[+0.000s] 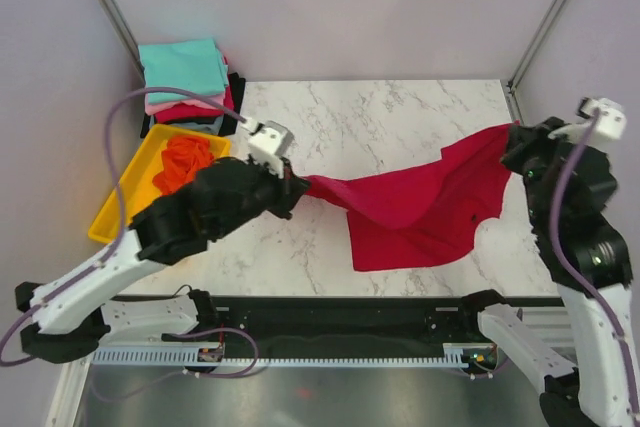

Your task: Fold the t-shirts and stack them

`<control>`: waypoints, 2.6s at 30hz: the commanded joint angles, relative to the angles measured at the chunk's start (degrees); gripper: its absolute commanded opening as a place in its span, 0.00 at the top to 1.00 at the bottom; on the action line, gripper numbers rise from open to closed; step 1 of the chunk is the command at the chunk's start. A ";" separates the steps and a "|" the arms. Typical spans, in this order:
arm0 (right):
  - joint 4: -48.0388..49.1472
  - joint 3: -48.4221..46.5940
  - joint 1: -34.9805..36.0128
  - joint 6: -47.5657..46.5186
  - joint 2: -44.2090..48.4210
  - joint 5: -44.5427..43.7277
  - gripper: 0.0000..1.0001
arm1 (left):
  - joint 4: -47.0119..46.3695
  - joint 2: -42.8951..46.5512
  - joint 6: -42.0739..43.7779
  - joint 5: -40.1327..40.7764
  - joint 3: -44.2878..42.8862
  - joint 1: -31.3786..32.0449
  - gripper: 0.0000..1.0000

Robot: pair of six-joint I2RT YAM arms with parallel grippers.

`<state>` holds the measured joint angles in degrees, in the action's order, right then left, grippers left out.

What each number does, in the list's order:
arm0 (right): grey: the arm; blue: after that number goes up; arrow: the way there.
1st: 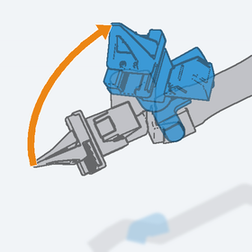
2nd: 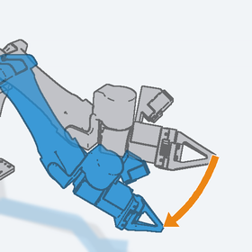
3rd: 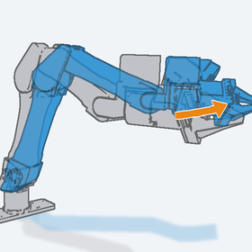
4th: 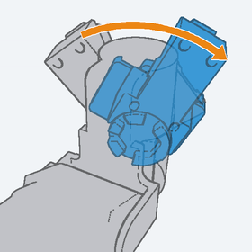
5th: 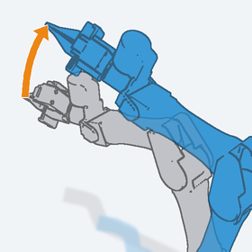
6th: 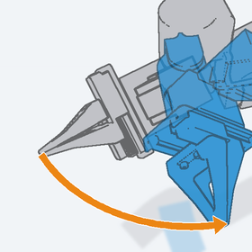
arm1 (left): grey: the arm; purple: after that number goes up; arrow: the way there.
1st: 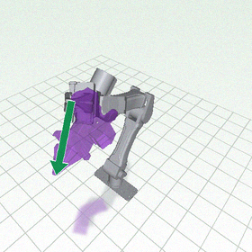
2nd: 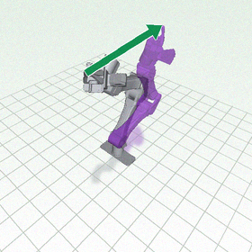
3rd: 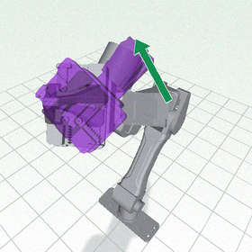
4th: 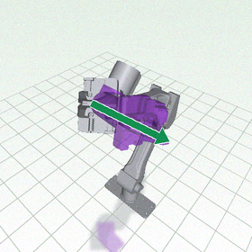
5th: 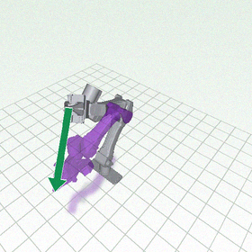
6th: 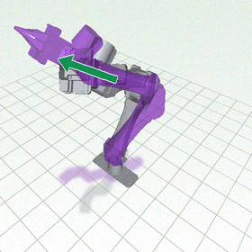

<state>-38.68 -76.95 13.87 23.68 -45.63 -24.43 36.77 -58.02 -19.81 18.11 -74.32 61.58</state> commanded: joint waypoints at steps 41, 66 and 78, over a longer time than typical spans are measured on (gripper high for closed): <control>28.21 -8.67 -10.78 -3.20 -55.45 -0.01 0.02 | -6.45 -53.17 11.20 -18.99 -27.72 -44.62 0.05; 23.73 5.42 -12.20 4.71 -64.84 26.53 0.07 | -14.45 -54.90 -1.72 -13.72 -3.18 -39.70 0.11; 18.55 -17.77 -13.17 7.43 -84.97 27.32 0.07 | -6.72 -73.72 0.74 -13.98 -29.34 -44.09 0.13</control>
<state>-14.50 -90.78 0.93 28.97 -124.49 1.41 26.11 -126.69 -19.49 4.36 -97.17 19.05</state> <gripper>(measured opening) 0.928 0.875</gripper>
